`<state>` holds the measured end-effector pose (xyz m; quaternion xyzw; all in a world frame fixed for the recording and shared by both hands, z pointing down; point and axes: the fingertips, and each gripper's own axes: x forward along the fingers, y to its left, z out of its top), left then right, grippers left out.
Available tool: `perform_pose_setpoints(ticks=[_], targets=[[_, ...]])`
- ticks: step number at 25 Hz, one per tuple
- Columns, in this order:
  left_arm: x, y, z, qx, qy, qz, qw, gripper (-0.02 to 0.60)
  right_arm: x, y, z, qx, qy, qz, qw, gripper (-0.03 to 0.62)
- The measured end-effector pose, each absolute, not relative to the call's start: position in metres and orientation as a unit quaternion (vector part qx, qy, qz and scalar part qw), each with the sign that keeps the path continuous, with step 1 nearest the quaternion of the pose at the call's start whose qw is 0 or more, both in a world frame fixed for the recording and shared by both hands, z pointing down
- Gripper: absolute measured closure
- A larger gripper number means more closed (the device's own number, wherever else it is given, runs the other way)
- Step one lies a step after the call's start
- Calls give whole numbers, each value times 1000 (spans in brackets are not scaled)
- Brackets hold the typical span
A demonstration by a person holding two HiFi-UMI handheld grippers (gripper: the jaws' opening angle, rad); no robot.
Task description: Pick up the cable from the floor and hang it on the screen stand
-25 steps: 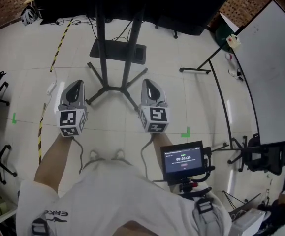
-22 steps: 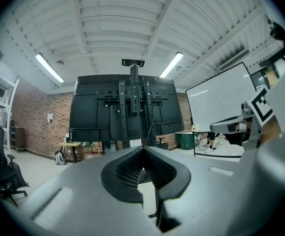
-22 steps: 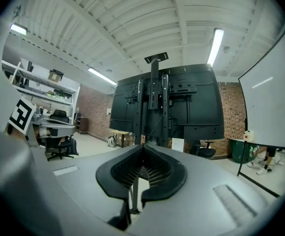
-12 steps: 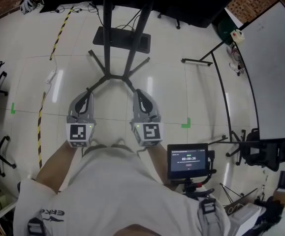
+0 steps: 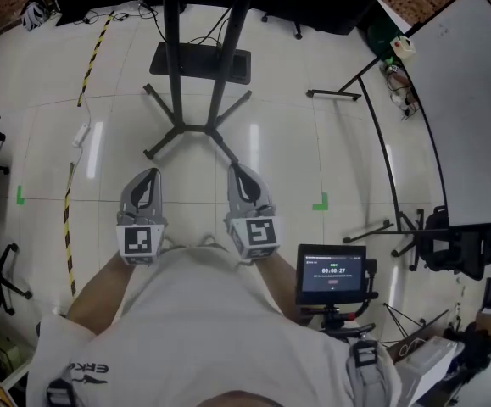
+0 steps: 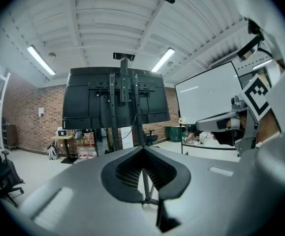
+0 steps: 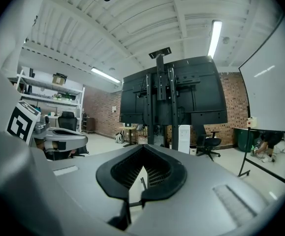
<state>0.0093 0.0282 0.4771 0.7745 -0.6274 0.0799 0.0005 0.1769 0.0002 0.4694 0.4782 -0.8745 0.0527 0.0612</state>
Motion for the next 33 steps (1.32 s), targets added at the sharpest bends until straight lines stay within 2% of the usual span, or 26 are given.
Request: perform_pose_setpoints(ticks=[13, 33], targets=[[-9, 20, 478, 781, -618, 82, 19, 579, 146, 6, 465, 474, -878, 43, 54, 583], [-46, 20, 495, 786, -611, 86, 25, 578, 109, 6, 475, 482, -871, 48, 82, 582]])
